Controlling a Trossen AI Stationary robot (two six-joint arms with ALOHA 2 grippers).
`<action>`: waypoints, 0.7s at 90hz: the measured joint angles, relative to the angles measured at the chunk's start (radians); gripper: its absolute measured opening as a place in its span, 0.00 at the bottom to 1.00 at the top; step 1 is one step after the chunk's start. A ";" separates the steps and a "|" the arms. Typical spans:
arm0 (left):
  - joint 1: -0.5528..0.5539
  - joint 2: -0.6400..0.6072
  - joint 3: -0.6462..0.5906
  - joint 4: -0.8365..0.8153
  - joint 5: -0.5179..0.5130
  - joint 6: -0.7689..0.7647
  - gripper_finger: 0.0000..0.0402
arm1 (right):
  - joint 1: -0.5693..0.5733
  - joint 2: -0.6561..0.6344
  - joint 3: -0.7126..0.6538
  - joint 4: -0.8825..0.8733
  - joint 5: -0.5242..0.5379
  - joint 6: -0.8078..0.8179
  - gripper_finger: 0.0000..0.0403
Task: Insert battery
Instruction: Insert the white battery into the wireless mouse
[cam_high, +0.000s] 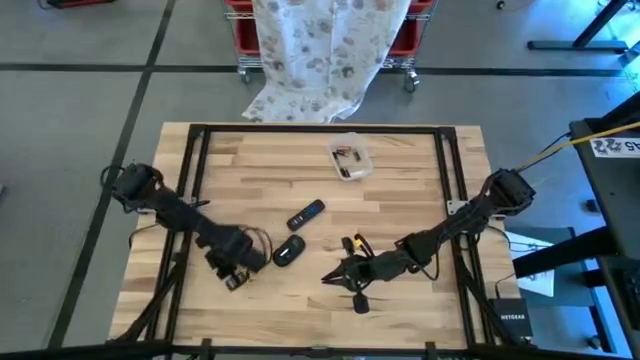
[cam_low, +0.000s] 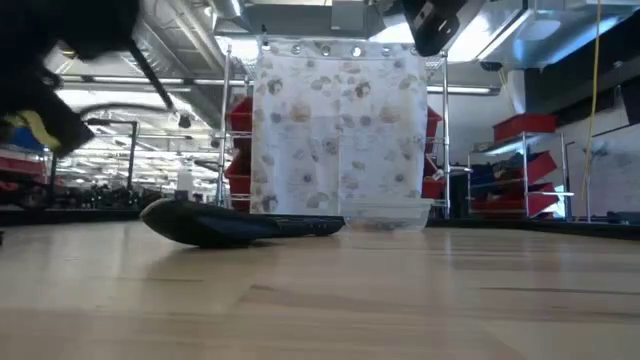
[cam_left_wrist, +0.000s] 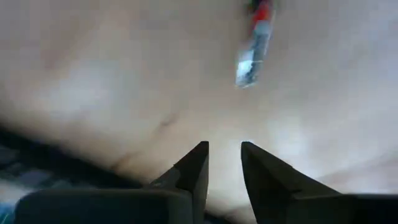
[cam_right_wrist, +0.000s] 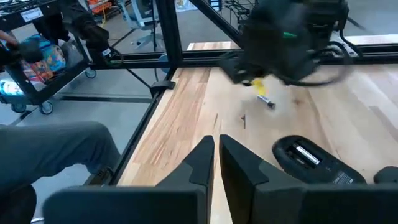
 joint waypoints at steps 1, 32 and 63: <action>-0.012 0.000 0.000 0.020 -0.015 -0.014 0.20 | 0.000 0.000 0.000 0.000 0.000 0.000 0.03; -0.283 0.021 0.000 0.283 -0.546 -0.474 0.20 | 0.000 0.000 0.000 0.014 -0.001 0.000 0.03; -0.314 0.108 0.016 0.290 -0.647 -0.526 0.20 | 0.000 0.005 0.001 0.036 0.000 -0.010 0.03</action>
